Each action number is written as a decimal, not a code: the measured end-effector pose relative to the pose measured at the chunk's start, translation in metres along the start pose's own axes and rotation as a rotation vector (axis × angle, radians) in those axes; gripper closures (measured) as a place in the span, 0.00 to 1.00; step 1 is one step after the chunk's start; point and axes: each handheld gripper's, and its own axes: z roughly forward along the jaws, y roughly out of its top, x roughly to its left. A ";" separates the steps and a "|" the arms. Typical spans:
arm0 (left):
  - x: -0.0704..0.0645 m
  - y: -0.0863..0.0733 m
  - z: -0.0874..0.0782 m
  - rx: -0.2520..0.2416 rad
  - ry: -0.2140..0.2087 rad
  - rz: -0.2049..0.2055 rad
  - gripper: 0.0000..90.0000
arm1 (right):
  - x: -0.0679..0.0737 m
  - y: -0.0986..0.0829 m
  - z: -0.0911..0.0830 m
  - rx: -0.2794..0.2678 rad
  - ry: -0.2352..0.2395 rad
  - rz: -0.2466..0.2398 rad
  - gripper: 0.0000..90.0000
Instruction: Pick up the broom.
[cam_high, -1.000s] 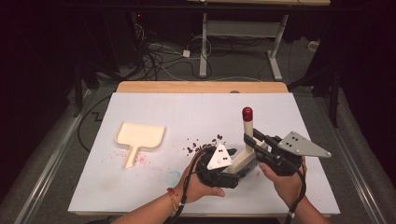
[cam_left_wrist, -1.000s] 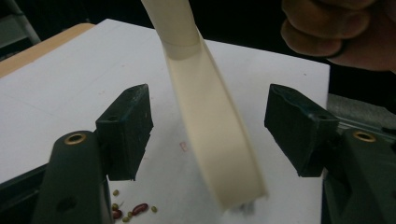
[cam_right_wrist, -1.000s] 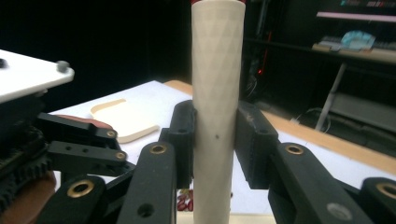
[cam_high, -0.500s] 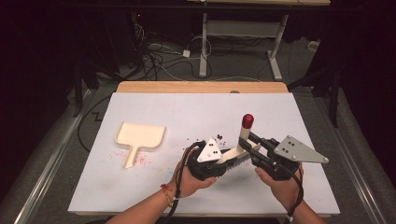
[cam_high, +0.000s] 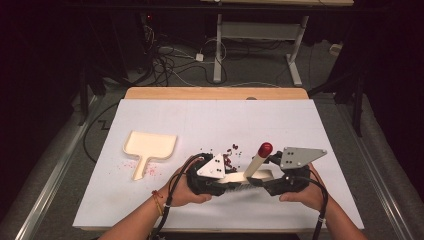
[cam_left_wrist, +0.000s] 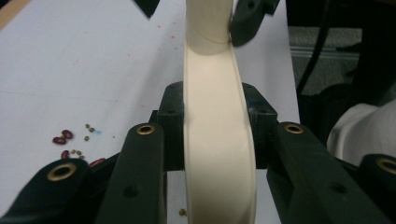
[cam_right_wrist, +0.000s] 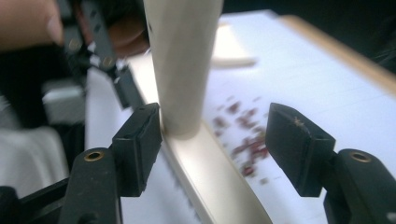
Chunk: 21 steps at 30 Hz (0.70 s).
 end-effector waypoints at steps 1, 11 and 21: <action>-0.001 0.000 0.000 -0.001 -0.011 0.012 0.73 | 0.000 -0.002 0.003 0.023 0.041 0.000 0.41; -0.001 -0.002 -0.003 0.016 -0.028 0.054 0.67 | 0.006 -0.012 0.017 0.095 0.190 -0.068 0.72; -0.005 -0.029 -0.041 -0.002 0.317 0.016 0.24 | 0.003 -0.010 0.014 0.075 0.065 -0.022 0.75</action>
